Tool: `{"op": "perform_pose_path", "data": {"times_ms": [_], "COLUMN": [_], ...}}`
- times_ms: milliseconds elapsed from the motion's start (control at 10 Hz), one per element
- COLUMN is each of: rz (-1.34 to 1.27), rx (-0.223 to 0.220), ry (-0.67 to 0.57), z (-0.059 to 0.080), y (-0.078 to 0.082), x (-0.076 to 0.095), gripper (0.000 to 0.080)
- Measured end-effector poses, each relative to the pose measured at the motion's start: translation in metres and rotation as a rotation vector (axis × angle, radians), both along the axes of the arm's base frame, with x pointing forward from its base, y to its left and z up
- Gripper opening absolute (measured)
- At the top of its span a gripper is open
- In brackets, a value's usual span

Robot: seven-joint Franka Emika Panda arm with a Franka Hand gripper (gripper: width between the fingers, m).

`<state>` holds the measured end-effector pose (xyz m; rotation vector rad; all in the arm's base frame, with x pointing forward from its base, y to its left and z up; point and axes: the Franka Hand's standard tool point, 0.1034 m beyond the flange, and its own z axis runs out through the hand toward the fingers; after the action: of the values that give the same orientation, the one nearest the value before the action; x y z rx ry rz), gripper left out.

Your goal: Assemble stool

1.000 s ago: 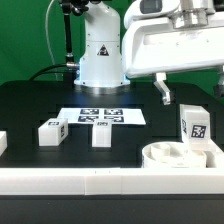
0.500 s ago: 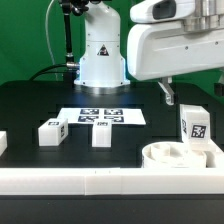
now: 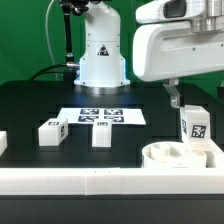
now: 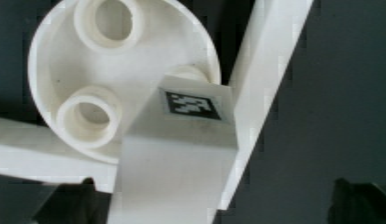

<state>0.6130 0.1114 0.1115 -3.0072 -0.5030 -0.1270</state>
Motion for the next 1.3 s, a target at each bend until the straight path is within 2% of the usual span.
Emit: {"op": "perform_pose_path", "data": {"times_ms": [100, 300, 900, 1300], "rz": [0.065, 0.358, 0.747, 1.073], "rx": [-0.006, -0.031, -0.071, -0.117], "ry": [-0.006, -0.032, -0.046, -0.069], "z": [0.000, -0.006, -0.008, -0.016], "y": [0.000, 0.001, -0.005, -0.002], "x": [0.000, 0.003, 0.003, 0.003], "gripper": [0.0649, 0.0649, 0.0649, 0.0649]}}
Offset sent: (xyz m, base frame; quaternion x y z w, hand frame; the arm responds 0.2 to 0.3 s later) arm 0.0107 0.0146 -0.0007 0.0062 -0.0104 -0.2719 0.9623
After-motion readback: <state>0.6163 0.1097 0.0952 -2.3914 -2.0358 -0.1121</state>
